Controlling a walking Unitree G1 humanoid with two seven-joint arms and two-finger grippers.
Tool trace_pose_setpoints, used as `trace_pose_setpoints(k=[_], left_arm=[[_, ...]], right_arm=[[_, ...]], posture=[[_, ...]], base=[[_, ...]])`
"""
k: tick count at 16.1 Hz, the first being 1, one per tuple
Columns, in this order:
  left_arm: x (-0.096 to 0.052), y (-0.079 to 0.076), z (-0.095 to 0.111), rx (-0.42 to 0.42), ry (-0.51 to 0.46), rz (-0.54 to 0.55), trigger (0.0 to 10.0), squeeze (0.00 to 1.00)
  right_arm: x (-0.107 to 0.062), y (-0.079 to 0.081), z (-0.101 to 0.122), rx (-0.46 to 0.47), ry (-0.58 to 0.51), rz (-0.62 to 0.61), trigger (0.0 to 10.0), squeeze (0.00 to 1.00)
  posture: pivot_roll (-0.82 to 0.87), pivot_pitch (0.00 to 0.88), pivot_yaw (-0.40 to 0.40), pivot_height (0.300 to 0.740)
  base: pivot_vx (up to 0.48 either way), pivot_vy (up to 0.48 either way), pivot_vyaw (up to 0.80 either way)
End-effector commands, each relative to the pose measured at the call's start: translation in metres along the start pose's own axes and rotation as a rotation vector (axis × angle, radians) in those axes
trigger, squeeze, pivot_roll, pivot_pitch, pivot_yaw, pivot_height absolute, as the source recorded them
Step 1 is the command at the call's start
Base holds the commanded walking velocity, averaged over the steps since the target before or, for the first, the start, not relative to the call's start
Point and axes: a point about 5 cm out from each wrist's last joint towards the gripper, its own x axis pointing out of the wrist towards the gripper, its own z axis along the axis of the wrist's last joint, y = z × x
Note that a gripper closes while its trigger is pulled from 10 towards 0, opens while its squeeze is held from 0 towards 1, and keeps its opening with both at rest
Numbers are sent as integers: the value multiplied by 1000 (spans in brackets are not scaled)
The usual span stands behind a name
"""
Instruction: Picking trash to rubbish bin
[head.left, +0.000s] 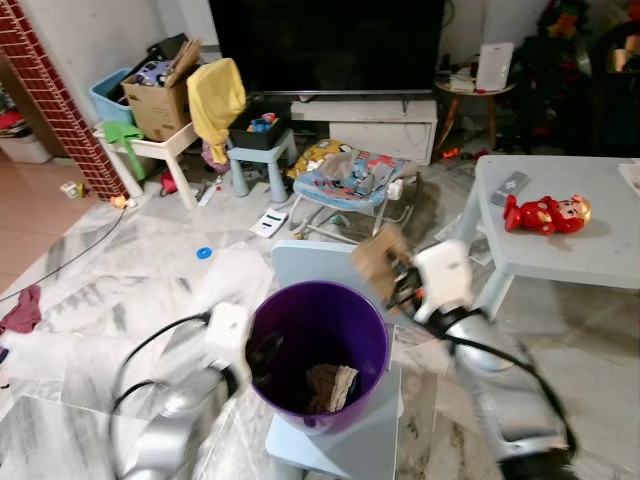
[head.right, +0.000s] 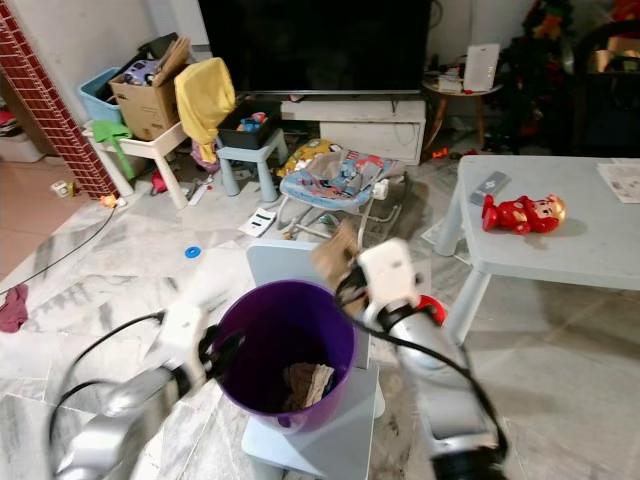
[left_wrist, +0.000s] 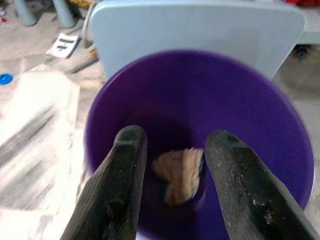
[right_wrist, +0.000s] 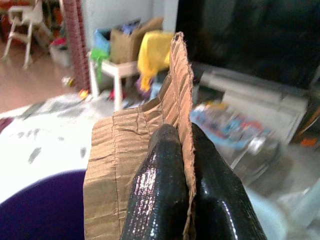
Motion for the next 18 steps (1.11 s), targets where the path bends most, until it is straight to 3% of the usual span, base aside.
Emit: trace_pose_setpoints(k=[1, 2, 4, 7, 10, 11, 16, 18], left_arm=[[-9, 6, -3, 9, 17, 0, 10000, 1000], [-27, 15, -15, 48, 62, 17, 10000, 1000], [-40, 18, -22, 64, 99, 36, 10000, 1000], [-56, 15, -30, 16, 135, 25, 10000, 1000], [-62, 9, -36, -11, 157, 15, 10000, 1000], [-63, 8, -38, -24, 163, 12, 10000, 1000], [-56, 13, -50, -32, 181, 10, 10000, 1000], [-51, 18, -52, -8, 176, 25, 10000, 1000]], right_arm=[[8, 9, -4, -11, 12, 56, 10000, 0], [18, 20, -21, -18, 71, 121, 10000, 0], [26, 29, -32, 0, 135, 176, 10000, 0], [37, 44, -46, 42, 200, 226, 10000, 0], [39, 57, -52, 61, 222, 301, 10000, 0], [38, 61, -53, 84, 217, 332, 10000, 1000], [38, 61, -56, 79, 214, 376, 10000, 1000], [40, 55, -51, 24, 183, 336, 10000, 1000]], posture=[[69, 0, 69, 740], [98, 0, 68, 740], [112, 0, 67, 740], [138, 1, 62, 740], [148, 8, 58, 740], [150, 11, 55, 740], [141, 9, 59, 740], [134, 5, 59, 740]], base=[[0, 0, 0], [0, 0, 0], [0, 0, 0], [0, 0, 0], [0, 0, 0], [0, 0, 0], [0, 0, 0], [0, 0, 0]])
